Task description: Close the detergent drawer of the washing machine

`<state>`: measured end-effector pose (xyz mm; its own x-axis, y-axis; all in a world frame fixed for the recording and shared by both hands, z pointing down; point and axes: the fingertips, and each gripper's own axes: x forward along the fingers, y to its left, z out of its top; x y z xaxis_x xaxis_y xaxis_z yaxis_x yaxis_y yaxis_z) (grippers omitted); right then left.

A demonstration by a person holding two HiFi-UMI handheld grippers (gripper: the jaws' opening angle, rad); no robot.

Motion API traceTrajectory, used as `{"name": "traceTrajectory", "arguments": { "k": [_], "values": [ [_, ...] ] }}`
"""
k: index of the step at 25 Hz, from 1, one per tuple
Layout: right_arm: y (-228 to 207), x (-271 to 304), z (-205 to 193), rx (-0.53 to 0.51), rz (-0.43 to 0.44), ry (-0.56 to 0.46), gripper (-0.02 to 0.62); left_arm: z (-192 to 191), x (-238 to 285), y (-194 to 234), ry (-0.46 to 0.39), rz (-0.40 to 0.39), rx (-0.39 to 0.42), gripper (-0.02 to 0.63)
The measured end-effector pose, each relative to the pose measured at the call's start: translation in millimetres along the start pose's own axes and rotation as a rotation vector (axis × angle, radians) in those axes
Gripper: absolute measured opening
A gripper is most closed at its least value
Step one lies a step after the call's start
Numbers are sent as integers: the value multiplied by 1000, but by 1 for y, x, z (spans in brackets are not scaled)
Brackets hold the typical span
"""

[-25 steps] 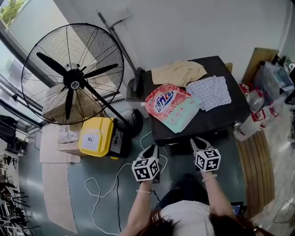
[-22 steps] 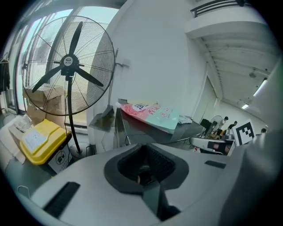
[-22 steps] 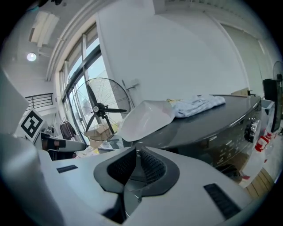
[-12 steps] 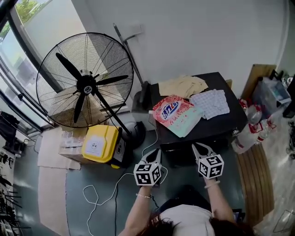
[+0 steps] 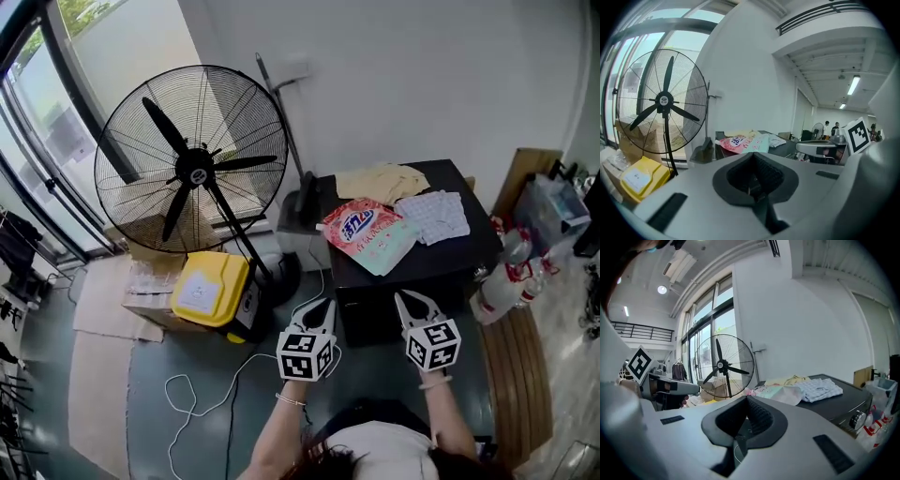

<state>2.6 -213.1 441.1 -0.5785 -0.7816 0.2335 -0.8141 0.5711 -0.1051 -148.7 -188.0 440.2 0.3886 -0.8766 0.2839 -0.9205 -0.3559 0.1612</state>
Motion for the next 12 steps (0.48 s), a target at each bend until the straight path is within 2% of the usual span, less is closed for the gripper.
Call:
{"name": "traceTrajectory", "arguments": {
  "k": [6,12],
  "values": [
    [7,-19,23,-52,1,-37,26,23,-15,-18,-58,13,27,18],
    [10,-55,43,-72,21,-83,26,38,-34,-53,-96,29,38,18]
  ]
}}
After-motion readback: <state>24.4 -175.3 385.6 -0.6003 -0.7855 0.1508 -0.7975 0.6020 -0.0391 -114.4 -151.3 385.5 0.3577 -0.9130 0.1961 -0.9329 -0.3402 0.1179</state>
